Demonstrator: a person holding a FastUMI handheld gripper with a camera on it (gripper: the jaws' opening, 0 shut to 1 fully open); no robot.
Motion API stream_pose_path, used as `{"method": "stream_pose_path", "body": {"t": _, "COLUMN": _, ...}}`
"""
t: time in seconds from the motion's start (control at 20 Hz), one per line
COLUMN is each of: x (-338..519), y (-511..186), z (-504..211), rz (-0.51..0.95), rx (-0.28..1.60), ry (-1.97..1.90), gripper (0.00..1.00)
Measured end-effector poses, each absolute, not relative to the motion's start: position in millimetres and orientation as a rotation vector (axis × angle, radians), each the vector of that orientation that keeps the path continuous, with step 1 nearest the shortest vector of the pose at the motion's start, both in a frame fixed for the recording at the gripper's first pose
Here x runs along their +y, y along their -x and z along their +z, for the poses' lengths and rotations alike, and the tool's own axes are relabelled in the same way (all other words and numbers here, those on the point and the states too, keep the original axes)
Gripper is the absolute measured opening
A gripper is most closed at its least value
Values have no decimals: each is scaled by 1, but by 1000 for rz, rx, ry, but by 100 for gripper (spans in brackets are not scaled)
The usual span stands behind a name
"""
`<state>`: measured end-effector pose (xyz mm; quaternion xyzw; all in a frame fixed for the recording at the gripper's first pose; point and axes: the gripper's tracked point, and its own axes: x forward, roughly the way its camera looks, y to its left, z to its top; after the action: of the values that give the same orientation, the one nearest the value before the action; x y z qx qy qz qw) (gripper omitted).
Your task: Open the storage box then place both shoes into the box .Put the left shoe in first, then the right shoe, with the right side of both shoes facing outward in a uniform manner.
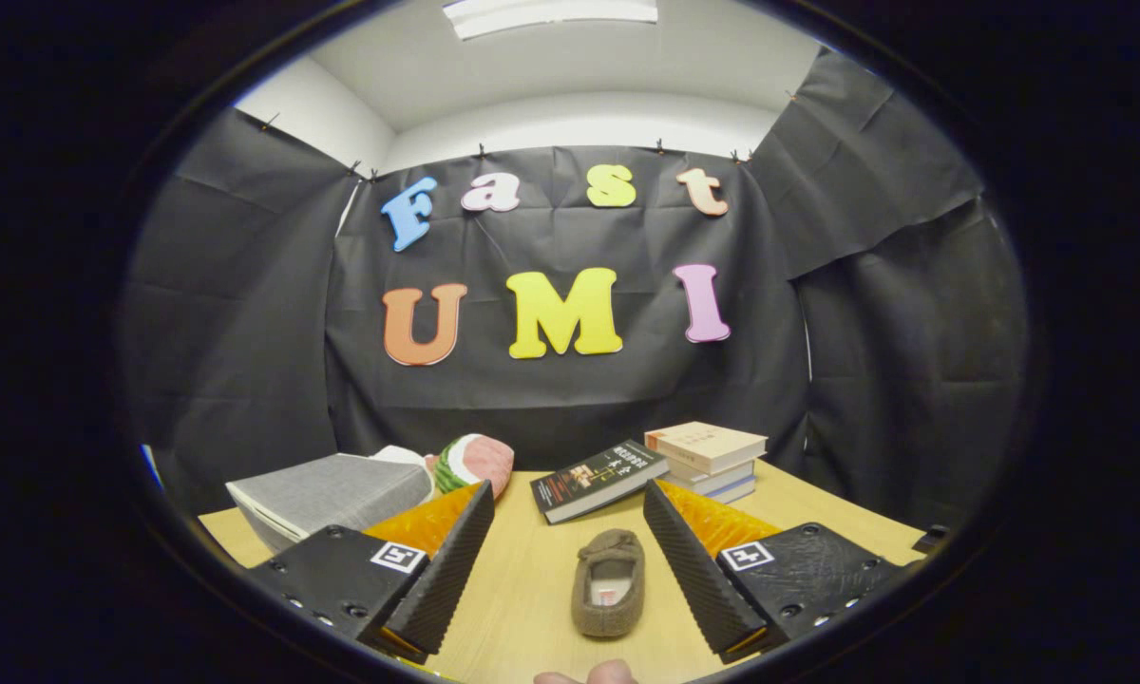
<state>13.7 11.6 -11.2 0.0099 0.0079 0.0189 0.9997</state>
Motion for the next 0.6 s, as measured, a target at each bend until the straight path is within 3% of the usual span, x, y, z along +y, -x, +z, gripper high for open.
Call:
{"method": "stream_pose_path", "body": {"t": 0.35, "x": 19, "y": -16, "z": -14, "rz": 63, "rx": 13, "ry": -23, "gripper": 97}}
{"method": "stream_pose_path", "body": {"t": 0.6, "x": 60, "y": -25, "z": -19, "rz": 209, "rx": 9, "ry": -112, "gripper": 95}}
